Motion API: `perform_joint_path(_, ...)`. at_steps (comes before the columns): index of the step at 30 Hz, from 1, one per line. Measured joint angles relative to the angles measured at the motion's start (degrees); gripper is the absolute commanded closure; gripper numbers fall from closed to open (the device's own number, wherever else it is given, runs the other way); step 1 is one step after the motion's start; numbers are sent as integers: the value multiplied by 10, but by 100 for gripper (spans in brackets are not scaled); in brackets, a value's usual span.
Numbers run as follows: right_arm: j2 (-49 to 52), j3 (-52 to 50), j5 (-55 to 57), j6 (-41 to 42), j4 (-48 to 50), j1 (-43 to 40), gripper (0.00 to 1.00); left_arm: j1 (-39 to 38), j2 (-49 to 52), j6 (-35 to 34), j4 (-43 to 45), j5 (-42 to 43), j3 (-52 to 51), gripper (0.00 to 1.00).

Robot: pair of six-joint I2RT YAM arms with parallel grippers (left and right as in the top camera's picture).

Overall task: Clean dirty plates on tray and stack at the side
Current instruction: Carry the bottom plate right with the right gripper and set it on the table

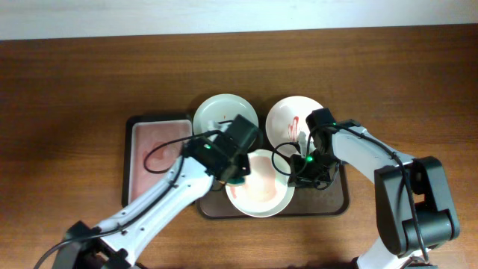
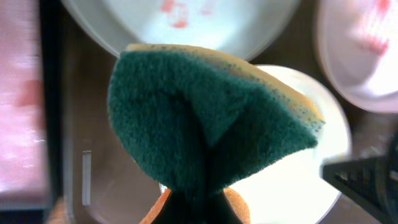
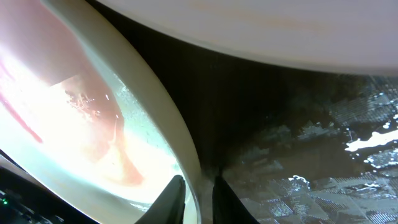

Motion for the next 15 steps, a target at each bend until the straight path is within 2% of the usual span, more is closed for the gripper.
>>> perform_joint_path(2, 0, 0, 0, -1, 0, 0, 96, 28, 0, 5, -12, -2, 0, 100)
perform_joint_path(8, 0, 0, 7, -2, -2, 0, 96, 86, 0, 29, -12, 2, 0, 100)
perform_joint_path(15, -14, 0, 10, -29, -37, 0, 96, 185, 0, 167, -21, 76, 0, 100)
